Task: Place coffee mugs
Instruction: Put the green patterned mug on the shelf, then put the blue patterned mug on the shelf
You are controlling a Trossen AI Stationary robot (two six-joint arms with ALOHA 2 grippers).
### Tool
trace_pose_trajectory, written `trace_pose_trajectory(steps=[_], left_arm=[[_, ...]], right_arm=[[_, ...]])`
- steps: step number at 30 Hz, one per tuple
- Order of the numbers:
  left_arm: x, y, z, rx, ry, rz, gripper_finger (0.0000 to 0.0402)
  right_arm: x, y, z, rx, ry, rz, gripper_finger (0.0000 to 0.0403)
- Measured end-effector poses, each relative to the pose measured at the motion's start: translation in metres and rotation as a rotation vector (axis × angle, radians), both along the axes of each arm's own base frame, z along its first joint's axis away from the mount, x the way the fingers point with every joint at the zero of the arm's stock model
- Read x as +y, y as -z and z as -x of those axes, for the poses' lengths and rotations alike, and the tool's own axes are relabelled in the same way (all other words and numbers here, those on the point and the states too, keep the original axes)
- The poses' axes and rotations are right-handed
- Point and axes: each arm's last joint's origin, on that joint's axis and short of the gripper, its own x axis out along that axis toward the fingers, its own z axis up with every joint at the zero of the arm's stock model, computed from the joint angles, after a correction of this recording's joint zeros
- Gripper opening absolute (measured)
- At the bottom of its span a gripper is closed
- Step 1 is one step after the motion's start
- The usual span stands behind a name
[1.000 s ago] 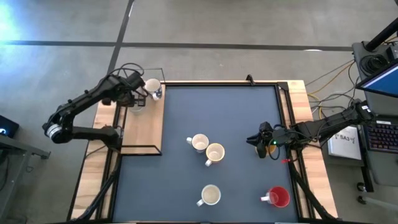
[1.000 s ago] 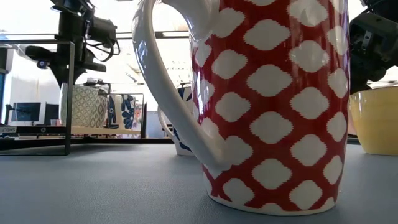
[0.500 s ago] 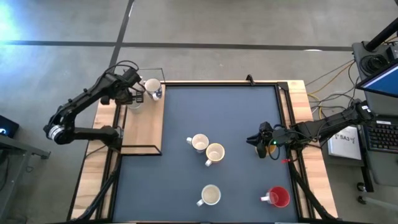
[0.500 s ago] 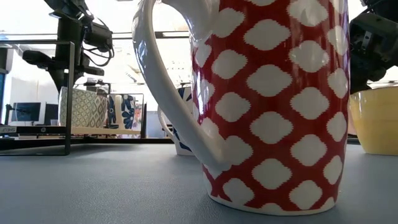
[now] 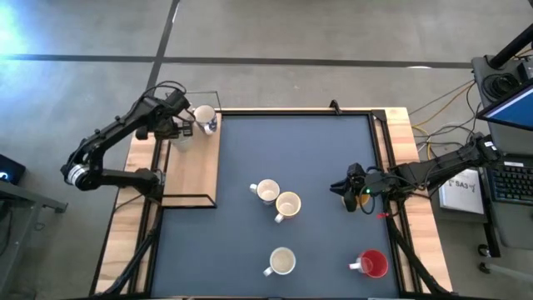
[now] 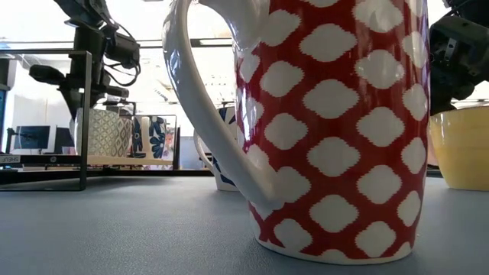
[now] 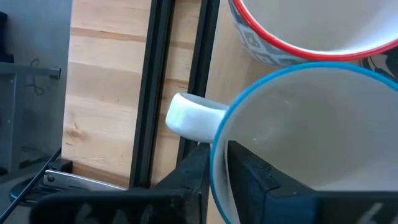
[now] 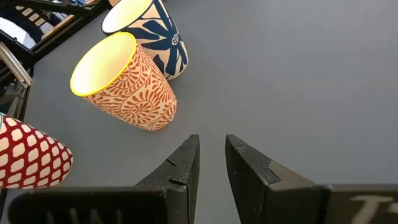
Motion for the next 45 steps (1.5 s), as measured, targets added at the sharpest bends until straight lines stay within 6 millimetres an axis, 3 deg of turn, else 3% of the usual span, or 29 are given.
trace_pose_trajectory(steps=[9, 18, 31, 37, 45], left_arm=[[-0.001, 0.001, 0.000, 0.012, 0.008, 0.016, 0.0067], [-0.004, -0.003, 0.004, 0.042, 0.014, 0.000, 0.0066], [-0.019, -0.030, 0.009, -0.072, 0.065, -0.044, 0.0065], [-0.029, -0.035, -0.005, -0.154, 0.166, -0.067, 0.0070], [-0.035, -0.051, -0.031, -0.133, 0.382, -0.094, 0.0107]], right_arm=[[0.000, 0.000, 0.000, 0.000, 0.000, 0.000, 0.0068], [0.000, 0.000, 0.000, 0.000, 0.000, 0.000, 0.0068], [0.000, 0.000, 0.000, 0.000, 0.000, 0.000, 0.0068], [0.000, 0.000, 0.000, 0.000, 0.000, 0.000, 0.0068], [0.000, 0.000, 0.000, 0.000, 0.000, 0.000, 0.0068]])
